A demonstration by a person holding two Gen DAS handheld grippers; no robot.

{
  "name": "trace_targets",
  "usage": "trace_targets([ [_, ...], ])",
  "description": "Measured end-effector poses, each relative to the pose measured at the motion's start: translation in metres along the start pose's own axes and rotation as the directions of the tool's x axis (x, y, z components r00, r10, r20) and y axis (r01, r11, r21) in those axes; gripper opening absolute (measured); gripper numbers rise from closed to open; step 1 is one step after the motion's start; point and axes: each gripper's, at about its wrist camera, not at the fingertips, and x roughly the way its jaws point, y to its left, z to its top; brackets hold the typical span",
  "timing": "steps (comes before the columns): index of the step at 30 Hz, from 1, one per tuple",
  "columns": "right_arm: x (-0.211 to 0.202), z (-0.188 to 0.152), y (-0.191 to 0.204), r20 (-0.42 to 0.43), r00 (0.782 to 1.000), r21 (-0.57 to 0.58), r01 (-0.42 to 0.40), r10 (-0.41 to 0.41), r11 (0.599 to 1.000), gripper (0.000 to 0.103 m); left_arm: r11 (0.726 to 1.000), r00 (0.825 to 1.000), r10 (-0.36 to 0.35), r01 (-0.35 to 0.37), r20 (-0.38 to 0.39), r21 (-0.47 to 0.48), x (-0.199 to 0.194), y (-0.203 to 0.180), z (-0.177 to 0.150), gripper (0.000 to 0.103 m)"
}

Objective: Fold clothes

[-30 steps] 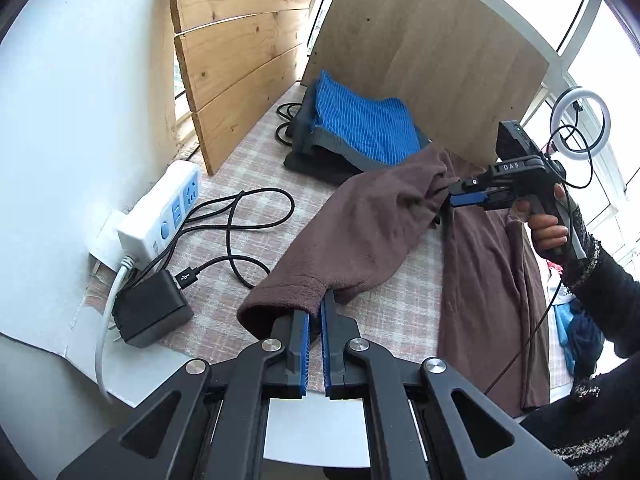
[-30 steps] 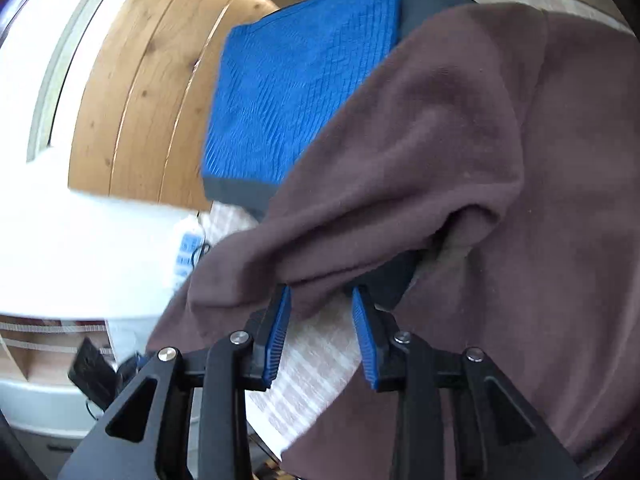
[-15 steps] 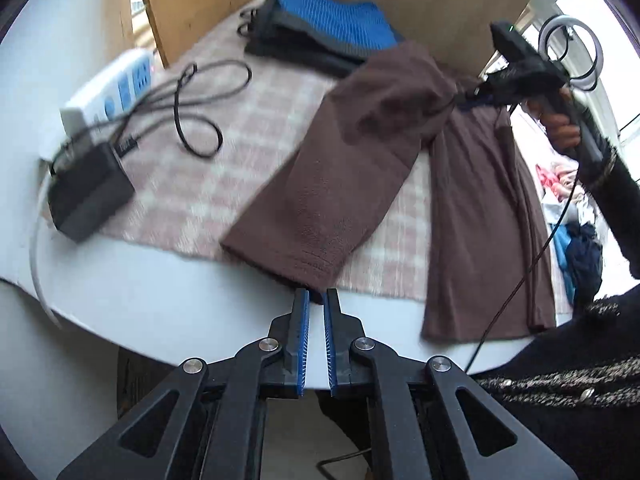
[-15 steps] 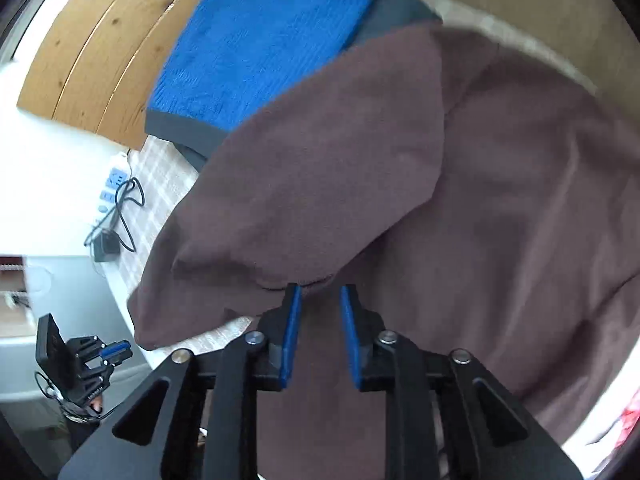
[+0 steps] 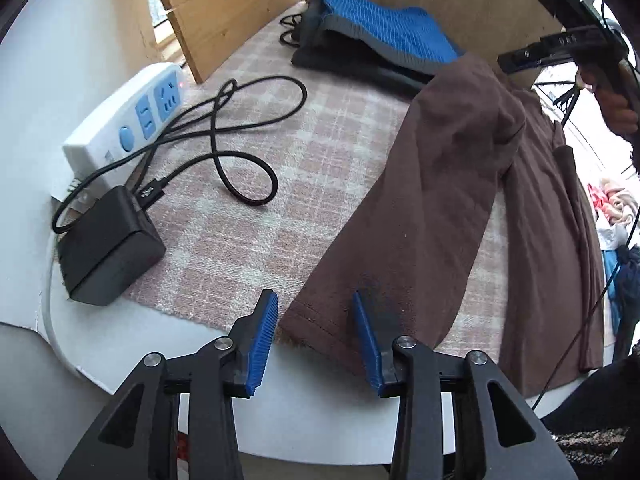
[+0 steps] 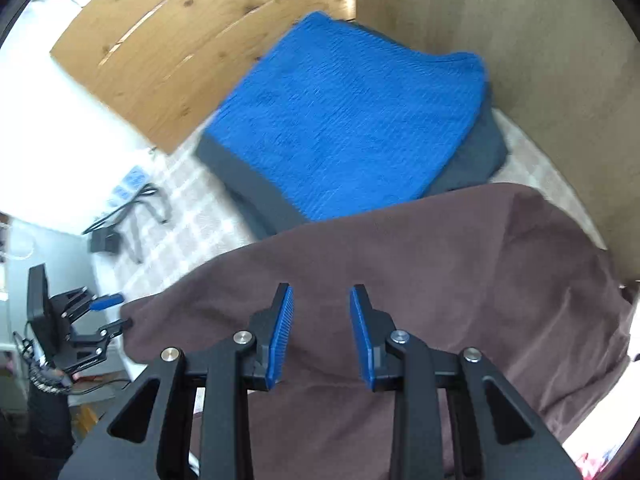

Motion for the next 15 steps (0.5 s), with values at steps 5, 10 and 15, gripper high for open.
trace_targets([
  [5,0.003,0.024,-0.043,-0.021,0.998,0.207,-0.048,0.053,0.977,0.033,0.999,0.998,-0.034,0.035,0.057,-0.03,-0.021,0.005,0.003,0.006],
  [10,0.019,0.056,-0.058,-0.108,0.994,0.328,0.008,0.029,0.945,0.033,0.999,0.967,-0.03,0.038,0.253,-0.028,-0.104,0.011,0.017,0.005],
  [15,0.034,0.076,-0.057,-0.165,0.986,0.396,0.061,0.006,0.916,0.033,0.999,0.953,-0.032,0.018,0.302,0.049,-0.131,-0.002,0.025,0.005],
])
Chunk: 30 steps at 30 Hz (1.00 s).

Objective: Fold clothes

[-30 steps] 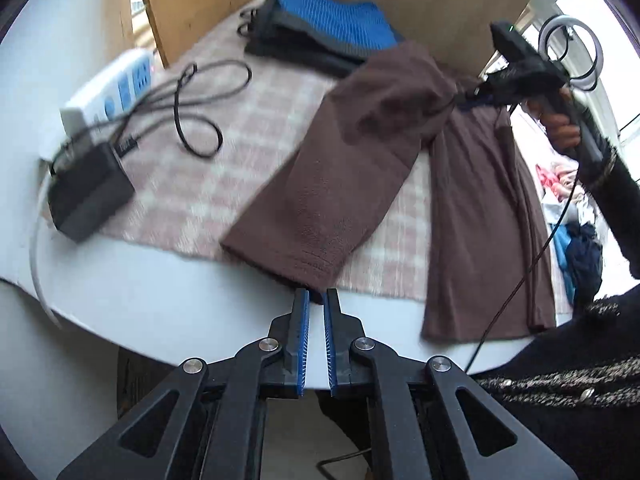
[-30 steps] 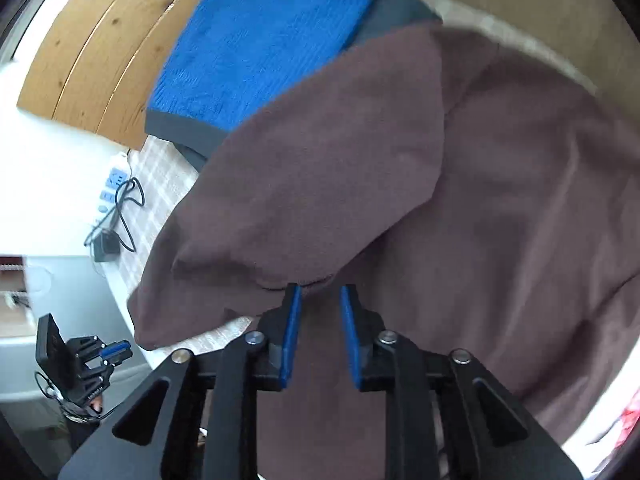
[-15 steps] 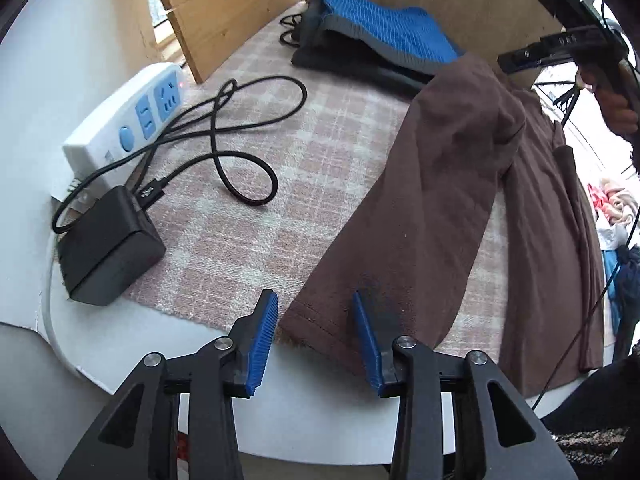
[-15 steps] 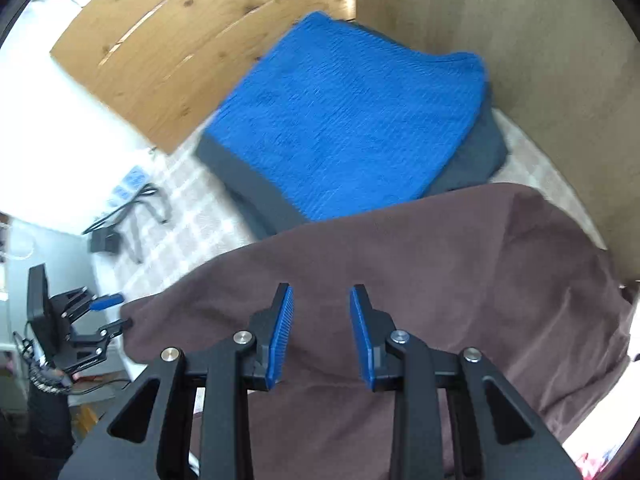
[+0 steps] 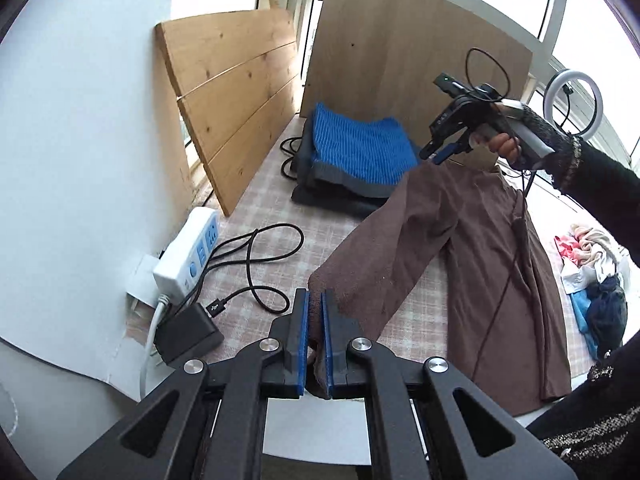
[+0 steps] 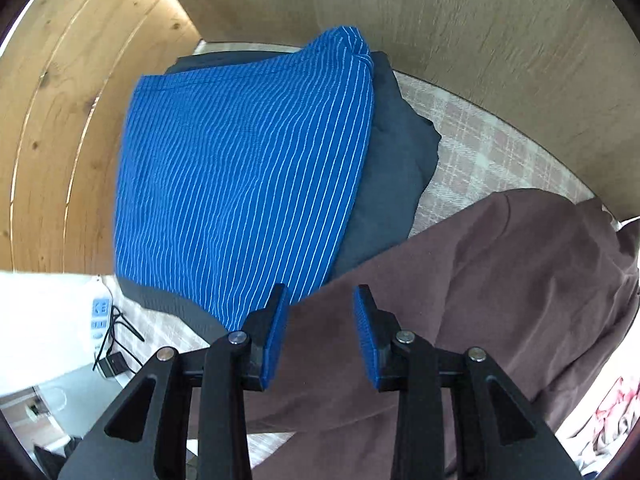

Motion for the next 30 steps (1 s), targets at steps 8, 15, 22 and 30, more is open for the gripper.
trace_targets([
  [8,0.023,0.005,0.005,-0.107,0.993,0.041,0.059,-0.054,0.997,0.033,0.999,0.999,-0.034,0.034,0.004,0.031,-0.005,-0.017,-0.004,0.005],
  [15,0.033,0.008,0.007,-0.133,0.991,0.1,0.029,-0.015,0.995,0.033,0.993,0.996,-0.086,0.086,-0.002,0.076,-0.024,-0.053,-0.026,0.005],
  [22,0.017,-0.013,0.003,-0.07,0.997,0.051,-0.02,0.024,0.998,0.004,0.999,1.0,-0.03,0.03,-0.002,0.045,-0.036,-0.082,-0.045,0.005],
  [30,-0.04,-0.074,-0.063,0.038,0.984,-0.01,-0.173,0.173,0.985,0.003,0.99,0.988,-0.126,0.131,-0.084,0.055,-0.048,-0.155,-0.074,0.008],
])
